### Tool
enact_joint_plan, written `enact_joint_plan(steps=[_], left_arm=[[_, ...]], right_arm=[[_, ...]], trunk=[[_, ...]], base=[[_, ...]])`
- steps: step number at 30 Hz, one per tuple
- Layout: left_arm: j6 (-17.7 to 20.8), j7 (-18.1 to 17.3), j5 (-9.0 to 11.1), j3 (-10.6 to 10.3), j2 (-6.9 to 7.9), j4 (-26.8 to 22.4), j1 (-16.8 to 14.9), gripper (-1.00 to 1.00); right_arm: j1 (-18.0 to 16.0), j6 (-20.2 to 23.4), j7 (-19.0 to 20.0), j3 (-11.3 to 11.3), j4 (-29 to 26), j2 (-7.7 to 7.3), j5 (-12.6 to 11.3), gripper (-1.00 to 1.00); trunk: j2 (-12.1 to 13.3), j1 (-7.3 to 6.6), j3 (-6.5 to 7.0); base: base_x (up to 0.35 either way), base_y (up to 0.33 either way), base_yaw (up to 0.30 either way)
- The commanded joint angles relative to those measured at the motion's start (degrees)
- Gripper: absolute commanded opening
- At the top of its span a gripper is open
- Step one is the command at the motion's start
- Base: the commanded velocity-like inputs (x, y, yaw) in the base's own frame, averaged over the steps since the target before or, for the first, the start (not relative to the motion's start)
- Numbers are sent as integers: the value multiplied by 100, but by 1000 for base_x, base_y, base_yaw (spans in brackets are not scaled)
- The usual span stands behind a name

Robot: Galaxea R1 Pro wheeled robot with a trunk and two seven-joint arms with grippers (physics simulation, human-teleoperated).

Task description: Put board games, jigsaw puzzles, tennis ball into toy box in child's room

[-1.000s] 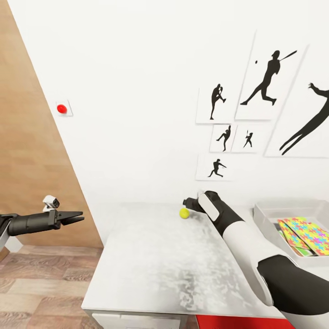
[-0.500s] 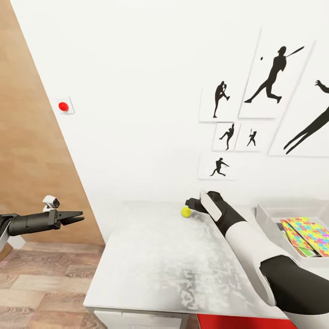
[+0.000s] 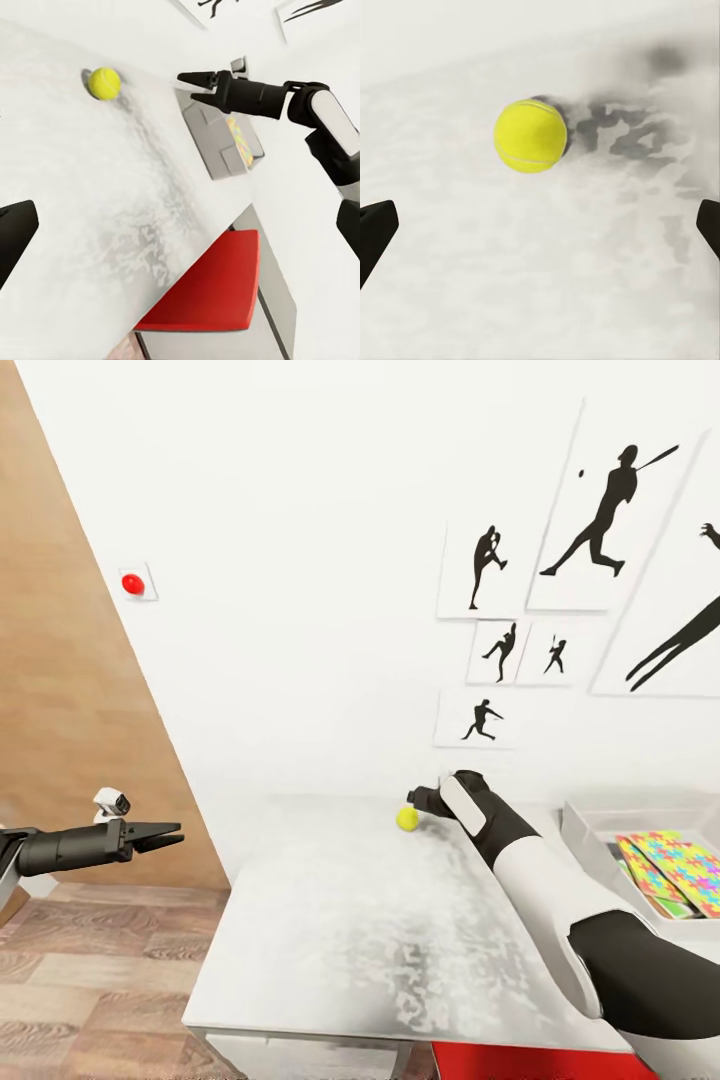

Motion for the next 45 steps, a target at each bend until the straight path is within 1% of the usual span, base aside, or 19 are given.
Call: enact_joint_plan(steps=[1, 5, 10, 18, 30, 35, 40, 45], left_arm=[[61, -22, 0, -3, 3, -1, -6, 100], [61, -22, 2, -6, 4, -1, -5, 100], [61, -22, 2, -8, 5, -1, -5, 100], [61, -22, 1, -11, 5, -1, -5, 100], [61, -22, 2, -20, 13, -1, -4, 100], [61, -22, -4, -20, 18, -1, -4, 100], [61, -22, -1, -13, 51, -2, -4, 100], [60, -22, 16, 10, 148, -3, -4, 100]], right_arm=[[-25, 39, -57, 31, -7, -3, -59, 100], [-152, 184, -69, 31, -7, 4, -55, 100], [-225, 236, -74, 31, -7, 9, -54, 100], [-387, 255, -75, 31, 35, 10, -61, 100], [-479, 261, -75, 31, 46, 31, -59, 100], [-611, 283, -78, 34, 49, 41, -62, 100], [-712, 324, -83, 36, 52, 60, -62, 100], [-767, 341, -84, 39, 54, 35, -62, 100]], trunk=[[-13, 3, -22], [-13, 3, -60], [-13, 3, -107], [-13, 3, -183], [-13, 3, -296], [-13, 3, -343], [-13, 3, -390], [-13, 3, -437]], base=[[0, 0, 0], [0, 0, 0], [0, 0, 0], [0, 0, 0], [0, 0, 0], [0, 0, 0], [0, 0, 0], [0, 0, 0]])
